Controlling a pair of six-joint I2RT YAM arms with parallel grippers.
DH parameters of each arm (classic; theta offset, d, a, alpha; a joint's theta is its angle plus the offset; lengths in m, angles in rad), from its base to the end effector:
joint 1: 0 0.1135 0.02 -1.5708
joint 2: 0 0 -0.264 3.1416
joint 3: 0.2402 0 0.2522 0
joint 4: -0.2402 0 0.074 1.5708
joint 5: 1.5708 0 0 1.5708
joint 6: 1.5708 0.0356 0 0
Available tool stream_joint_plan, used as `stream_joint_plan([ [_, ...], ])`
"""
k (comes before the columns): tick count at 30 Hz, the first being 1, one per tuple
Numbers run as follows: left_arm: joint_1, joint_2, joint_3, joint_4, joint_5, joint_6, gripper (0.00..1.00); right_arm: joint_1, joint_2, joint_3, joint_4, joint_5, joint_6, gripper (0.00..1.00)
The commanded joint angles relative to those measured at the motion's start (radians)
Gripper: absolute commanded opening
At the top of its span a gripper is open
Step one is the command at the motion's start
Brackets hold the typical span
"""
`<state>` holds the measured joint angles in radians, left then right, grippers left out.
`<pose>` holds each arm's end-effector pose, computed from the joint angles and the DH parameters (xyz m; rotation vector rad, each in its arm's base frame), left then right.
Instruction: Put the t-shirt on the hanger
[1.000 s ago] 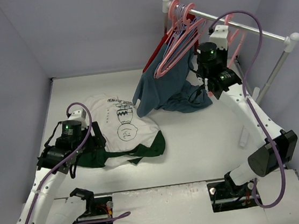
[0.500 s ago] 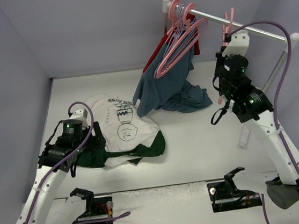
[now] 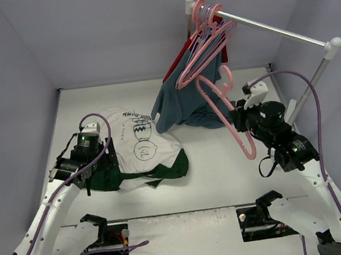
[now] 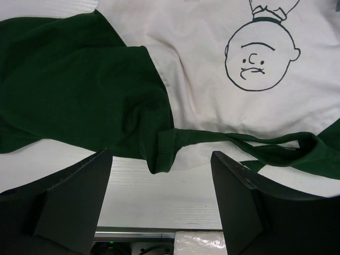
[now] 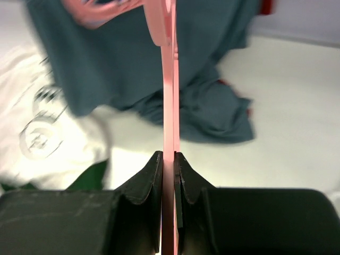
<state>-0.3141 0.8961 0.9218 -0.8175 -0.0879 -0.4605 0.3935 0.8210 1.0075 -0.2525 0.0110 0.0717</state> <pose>0.1677 -0.0512 0.3080 -0.2164 2.3655 -0.2715 0.1655 0.0683 0.4039 -0.2556 1.6281 0.3468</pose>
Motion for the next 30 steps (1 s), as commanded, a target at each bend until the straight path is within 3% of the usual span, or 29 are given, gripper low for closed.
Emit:
stream_joint_plan([
  [1, -0.005, 0.030, 0.022, 0.037, -0.053, -0.009, 0.71, 0.003, -0.044, -0.044, 0.038, -0.305, 0.008, 0.00],
  [12, -0.005, 0.165, 0.025, 0.039, -0.155, -0.098, 0.71, 0.010, -0.064, -0.148, 0.034, -0.718, -0.024, 0.00],
  [16, -0.006, 0.273, 0.049, 0.034, -0.124, -0.154, 0.71, 0.021, -0.059, -0.135, 0.035, -0.817, -0.054, 0.00],
  [24, -0.096, 0.415, 0.034, 0.034, -0.127, -0.354, 0.69, 0.067, -0.052, -0.132, 0.038, -0.850, -0.103, 0.00],
  [30, -0.112, 0.473, 0.008, 0.034, -0.122, -0.454, 0.58, 0.067, -0.070, -0.138, 0.041, -0.833, -0.106, 0.00],
])
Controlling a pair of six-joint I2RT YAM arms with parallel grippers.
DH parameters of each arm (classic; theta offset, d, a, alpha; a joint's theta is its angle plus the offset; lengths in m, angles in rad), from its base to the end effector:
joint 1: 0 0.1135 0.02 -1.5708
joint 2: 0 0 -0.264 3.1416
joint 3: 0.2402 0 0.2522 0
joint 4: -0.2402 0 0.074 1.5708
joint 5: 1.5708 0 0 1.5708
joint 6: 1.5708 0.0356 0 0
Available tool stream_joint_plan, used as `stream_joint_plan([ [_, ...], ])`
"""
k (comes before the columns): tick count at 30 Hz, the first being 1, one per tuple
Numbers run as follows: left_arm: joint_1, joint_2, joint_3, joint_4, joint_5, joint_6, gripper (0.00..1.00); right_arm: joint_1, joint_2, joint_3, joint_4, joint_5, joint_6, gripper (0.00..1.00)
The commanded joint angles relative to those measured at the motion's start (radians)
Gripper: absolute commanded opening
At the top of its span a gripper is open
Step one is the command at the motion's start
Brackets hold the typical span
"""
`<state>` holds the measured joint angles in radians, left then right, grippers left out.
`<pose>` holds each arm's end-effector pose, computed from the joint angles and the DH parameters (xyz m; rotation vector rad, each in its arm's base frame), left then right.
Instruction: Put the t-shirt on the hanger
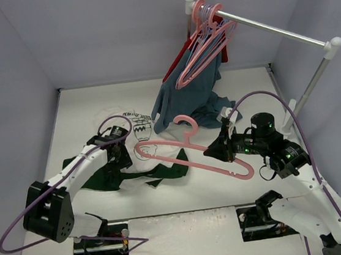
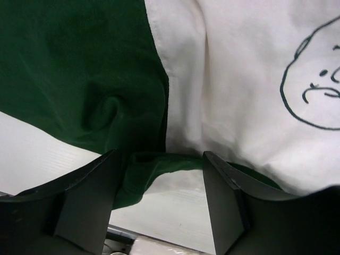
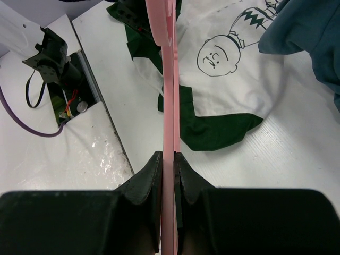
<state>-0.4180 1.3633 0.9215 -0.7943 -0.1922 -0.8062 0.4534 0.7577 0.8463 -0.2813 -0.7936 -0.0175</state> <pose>0.2299 -0.0947 0.2184 -0.5761 2.6979 -0.0501 0.1364 0.0947 0.3574 -0.9760 1.5301 1.0075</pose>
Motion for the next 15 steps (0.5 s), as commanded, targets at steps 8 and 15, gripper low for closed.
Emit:
stream_joint_plan([
  [8, -0.027, 0.019, -0.086, 0.006, -0.077, -0.232, 0.53, 0.007, -0.053, -0.007, 0.074, -0.031, -0.004, 0.00],
  [15, -0.027, -0.050, -0.092, -0.038, -0.100, -0.256, 0.21, 0.007, -0.076, -0.014, 0.074, -0.051, -0.004, 0.00],
])
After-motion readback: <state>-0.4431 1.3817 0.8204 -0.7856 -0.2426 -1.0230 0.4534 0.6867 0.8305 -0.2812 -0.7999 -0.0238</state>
